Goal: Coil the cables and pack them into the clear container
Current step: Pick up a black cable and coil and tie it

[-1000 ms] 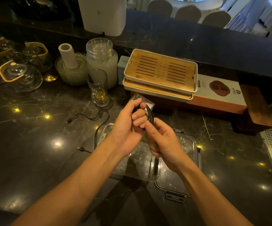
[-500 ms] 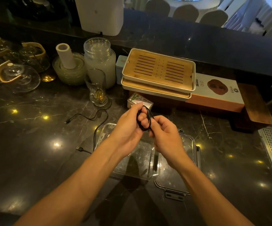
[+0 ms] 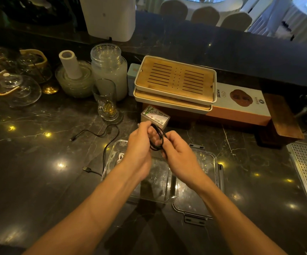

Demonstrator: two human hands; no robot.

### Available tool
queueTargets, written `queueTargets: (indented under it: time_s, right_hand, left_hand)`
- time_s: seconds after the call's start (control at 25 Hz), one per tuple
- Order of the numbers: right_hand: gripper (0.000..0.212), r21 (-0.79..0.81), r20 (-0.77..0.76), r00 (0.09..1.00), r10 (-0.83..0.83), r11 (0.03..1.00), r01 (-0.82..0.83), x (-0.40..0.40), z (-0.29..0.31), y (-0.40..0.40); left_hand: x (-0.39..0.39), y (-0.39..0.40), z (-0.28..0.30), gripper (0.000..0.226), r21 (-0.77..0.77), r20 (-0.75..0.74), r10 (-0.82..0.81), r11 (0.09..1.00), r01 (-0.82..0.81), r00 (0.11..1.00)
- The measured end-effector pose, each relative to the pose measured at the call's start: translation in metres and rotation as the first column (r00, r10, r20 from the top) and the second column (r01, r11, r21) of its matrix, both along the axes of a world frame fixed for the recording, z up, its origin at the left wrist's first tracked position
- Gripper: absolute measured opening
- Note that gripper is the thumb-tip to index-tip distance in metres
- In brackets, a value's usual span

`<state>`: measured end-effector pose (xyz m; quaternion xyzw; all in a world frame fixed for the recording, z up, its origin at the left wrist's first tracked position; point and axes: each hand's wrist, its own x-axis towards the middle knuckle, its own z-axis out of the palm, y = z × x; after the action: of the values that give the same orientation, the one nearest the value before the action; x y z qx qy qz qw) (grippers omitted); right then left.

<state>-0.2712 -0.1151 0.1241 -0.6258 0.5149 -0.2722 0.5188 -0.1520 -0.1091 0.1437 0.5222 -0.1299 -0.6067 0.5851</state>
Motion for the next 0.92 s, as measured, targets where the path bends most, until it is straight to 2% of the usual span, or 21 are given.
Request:
queueTargets:
  time_s: [0.08,0.16,0.24,0.4,0.56,0.76,0.92]
  right_hand:
    - [0.020,-0.038,-0.045,0.999,0.013,0.999,-0.015,0.003,0.000,0.003]
    - [0.022,-0.066,-0.063,0.998,0.022,0.998,-0.026,0.004,0.001,0.007]
    - [0.026,-0.049,-0.024,1.000,0.014,0.999,-0.015,0.006,0.006,0.011]
    - [0.034,-0.016,0.044,0.999,-0.016,1.000,0.017,0.012,0.011,0.014]
    - [0.031,-0.149,-0.172,0.985,0.004,0.988,-0.030,0.016,0.002,0.012]
    - [0.029,-0.146,-0.256,0.964,0.076,0.982,-0.116,0.011,0.001,0.007]
    - [0.031,-0.117,-0.336,0.935,0.117,0.979,-0.165,0.009,0.002,0.004]
  left_hand:
    - [-0.004,-0.001,0.003,0.040,-0.029,-0.028,0.019,0.999,-0.019,0.999]
    - [-0.007,-0.002,0.004,0.040,-0.026,0.054,0.046,0.999,-0.045,0.997]
    - [-0.008,-0.003,0.003,0.041,-0.037,0.094,0.068,0.997,-0.064,0.993]
    - [-0.011,-0.008,0.000,0.038,-0.030,0.061,0.093,0.995,-0.091,0.994]
    - [-0.013,-0.008,-0.003,0.049,0.010,-0.020,0.095,0.995,-0.094,0.995]
    - [-0.003,-0.007,-0.004,0.046,0.040,-0.134,-0.030,0.999,0.035,0.990]
    - [-0.003,-0.005,-0.009,0.044,0.010,-0.012,-0.044,0.999,0.044,0.999]
